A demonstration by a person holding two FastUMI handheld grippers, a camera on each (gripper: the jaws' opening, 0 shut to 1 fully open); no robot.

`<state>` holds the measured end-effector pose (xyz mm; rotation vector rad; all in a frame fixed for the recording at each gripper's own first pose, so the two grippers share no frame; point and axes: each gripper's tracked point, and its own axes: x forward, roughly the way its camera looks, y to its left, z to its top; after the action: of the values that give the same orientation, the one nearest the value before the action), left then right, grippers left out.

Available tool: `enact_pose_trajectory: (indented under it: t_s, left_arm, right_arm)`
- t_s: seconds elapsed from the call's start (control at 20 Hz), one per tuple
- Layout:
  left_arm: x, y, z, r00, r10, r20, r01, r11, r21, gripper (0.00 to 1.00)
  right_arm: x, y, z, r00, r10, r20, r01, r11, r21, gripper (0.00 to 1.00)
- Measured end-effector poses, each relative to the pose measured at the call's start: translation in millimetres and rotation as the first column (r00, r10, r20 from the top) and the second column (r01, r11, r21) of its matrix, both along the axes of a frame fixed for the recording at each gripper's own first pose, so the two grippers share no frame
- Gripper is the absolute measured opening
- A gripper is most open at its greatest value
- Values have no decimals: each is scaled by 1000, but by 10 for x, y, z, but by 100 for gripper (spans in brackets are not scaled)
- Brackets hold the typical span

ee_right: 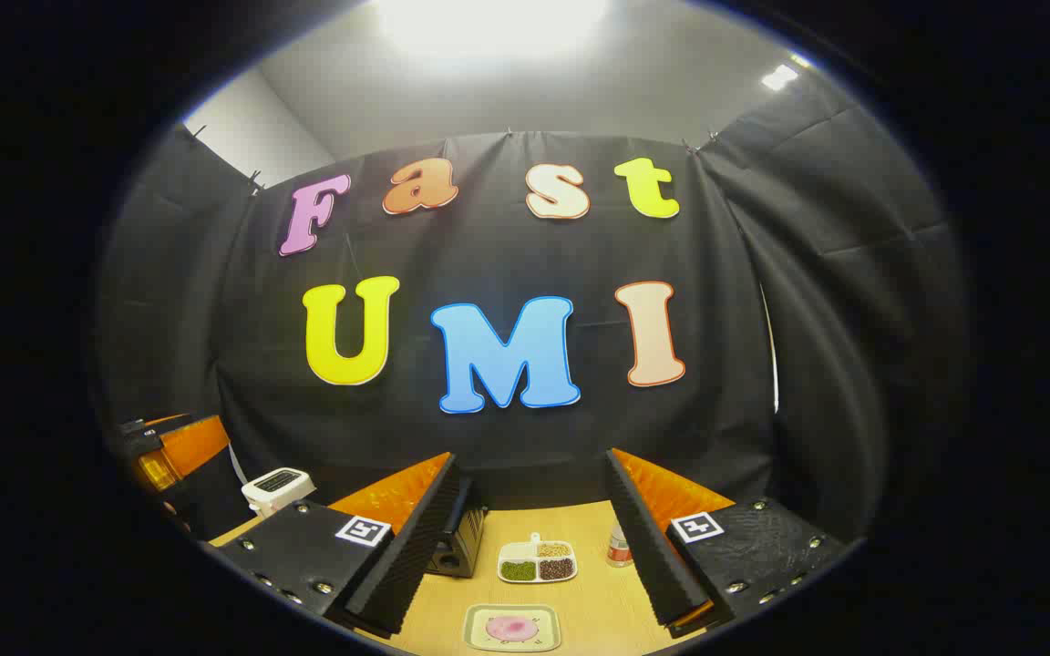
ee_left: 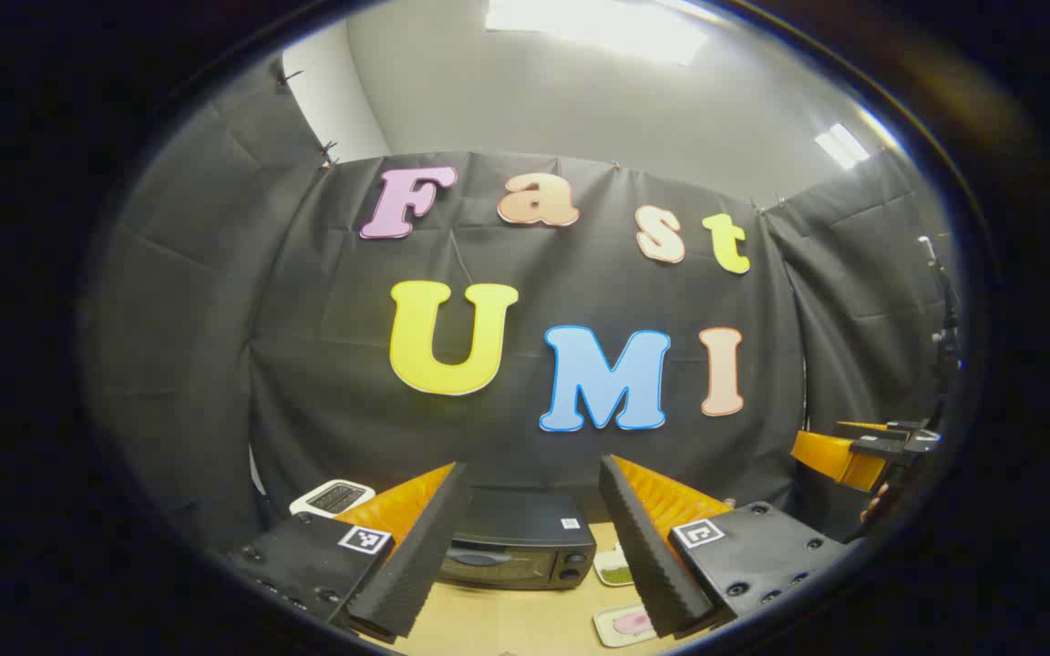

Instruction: Open the electric oven with the left hand, put the food in, and close the electric oven.

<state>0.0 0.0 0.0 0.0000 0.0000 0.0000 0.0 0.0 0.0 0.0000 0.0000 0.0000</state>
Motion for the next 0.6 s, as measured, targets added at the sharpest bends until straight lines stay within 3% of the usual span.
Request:
enact_pose_trajectory:
  t_s: [0.55,0.6]
  left_arm:
    - [-26,95,-25,1000,3,-9,-3,1000,1,92]
    - [-26,102,-31,1000,2,-11,-2,1000,3,100]
  right_arm:
    - [-73,59,-21,1000,2,-5,-2,1000,-14,96]
    - [-77,63,-29,1000,3,-7,-3,1000,-14,96]
